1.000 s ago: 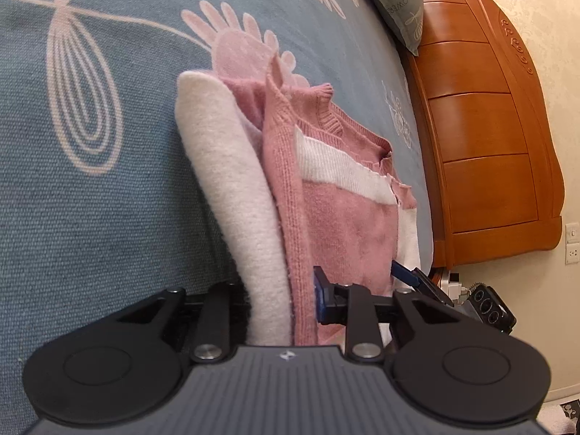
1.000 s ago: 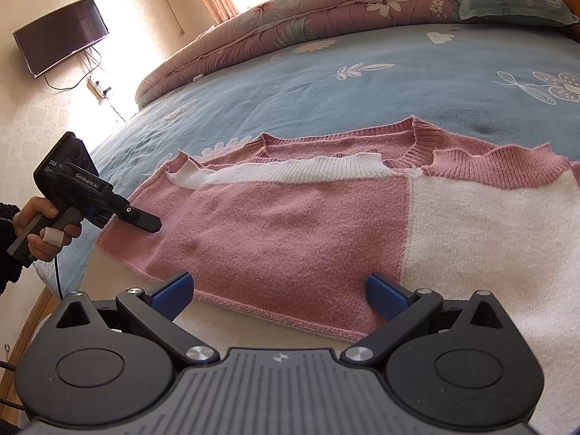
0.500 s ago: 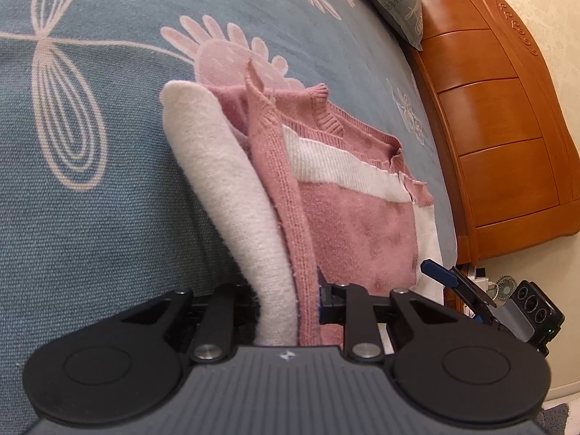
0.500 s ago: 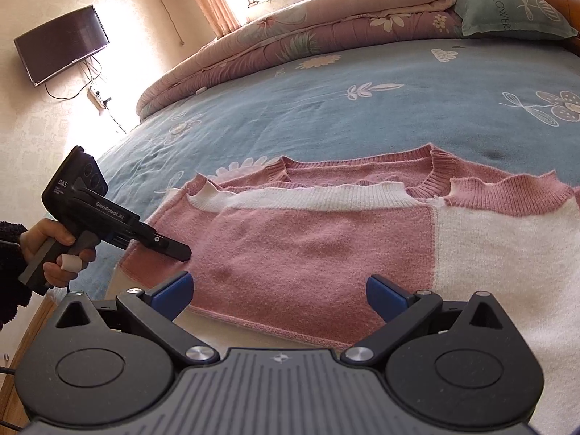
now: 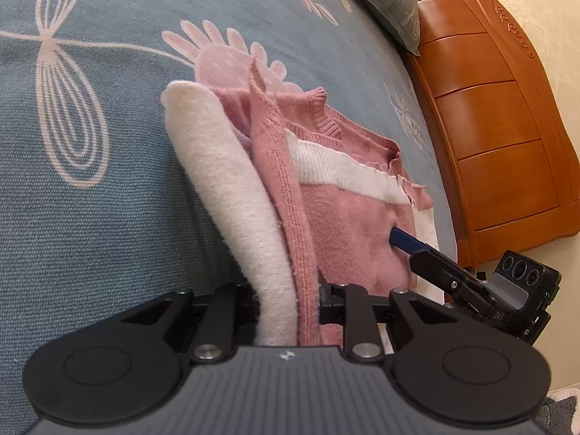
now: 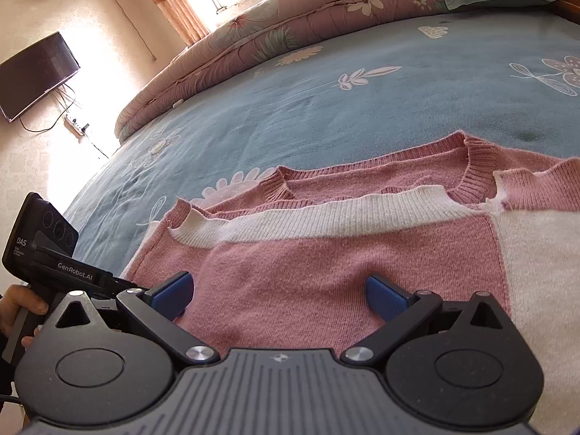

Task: Fold clothes
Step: 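Lift the grasped side edge upward with the left tool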

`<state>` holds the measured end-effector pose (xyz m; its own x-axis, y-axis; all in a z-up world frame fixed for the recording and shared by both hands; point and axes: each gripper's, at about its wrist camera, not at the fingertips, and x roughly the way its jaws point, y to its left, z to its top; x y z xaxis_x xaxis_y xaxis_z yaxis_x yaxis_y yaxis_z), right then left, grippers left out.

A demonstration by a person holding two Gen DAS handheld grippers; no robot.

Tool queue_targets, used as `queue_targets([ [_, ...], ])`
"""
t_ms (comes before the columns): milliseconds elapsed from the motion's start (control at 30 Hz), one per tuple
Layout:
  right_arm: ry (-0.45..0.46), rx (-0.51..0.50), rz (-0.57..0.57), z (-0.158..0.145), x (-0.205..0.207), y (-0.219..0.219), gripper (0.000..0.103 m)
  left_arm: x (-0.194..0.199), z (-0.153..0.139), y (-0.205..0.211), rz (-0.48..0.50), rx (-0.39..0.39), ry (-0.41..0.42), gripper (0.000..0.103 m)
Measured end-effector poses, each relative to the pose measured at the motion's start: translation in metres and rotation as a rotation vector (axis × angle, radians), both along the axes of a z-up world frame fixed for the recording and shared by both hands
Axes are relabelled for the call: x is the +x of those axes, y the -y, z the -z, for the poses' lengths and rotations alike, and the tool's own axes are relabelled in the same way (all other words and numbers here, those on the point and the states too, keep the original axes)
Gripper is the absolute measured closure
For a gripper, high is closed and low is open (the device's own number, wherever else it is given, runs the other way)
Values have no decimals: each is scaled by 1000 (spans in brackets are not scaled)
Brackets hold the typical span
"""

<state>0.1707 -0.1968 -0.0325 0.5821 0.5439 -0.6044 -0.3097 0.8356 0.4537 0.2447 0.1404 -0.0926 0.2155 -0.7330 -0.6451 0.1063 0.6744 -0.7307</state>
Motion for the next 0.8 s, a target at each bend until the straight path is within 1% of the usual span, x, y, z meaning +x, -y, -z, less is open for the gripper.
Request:
queue_targets([
  [133, 1, -6, 10, -1, 9, -1, 0, -2, -3, 2, -8, 12, 4, 79],
  [200, -6, 4, 2, -1, 2, 3, 0, -2, -2, 1, -21, 2, -12, 79],
  [267, 6, 3, 3, -5, -8, 12, 0, -1, -2, 2, -36, 4, -28, 79],
  [367, 25, 2, 5, -10, -22, 27, 0, -2, -12, 12, -37, 53, -17, 84],
  [400, 31, 1, 6, -12, -26, 31, 0, -2, -14, 14, -41, 70, -19, 84],
  [500, 50, 0, 8, -18, -40, 46, 0, -4, -21, 15, -52, 86, -21, 84],
  [600, 68, -1, 9, -24, -54, 60, 0, -7, -33, 15, -62, 88, -6, 84],
  [733, 93, -1, 12, -31, -73, 79, 0, -9, -57, 27, -37, 117, 36, 84],
  [800, 94, 17, 21, -29, -75, 87, 0, -10, -69, 34, -32, 126, 48, 84],
])
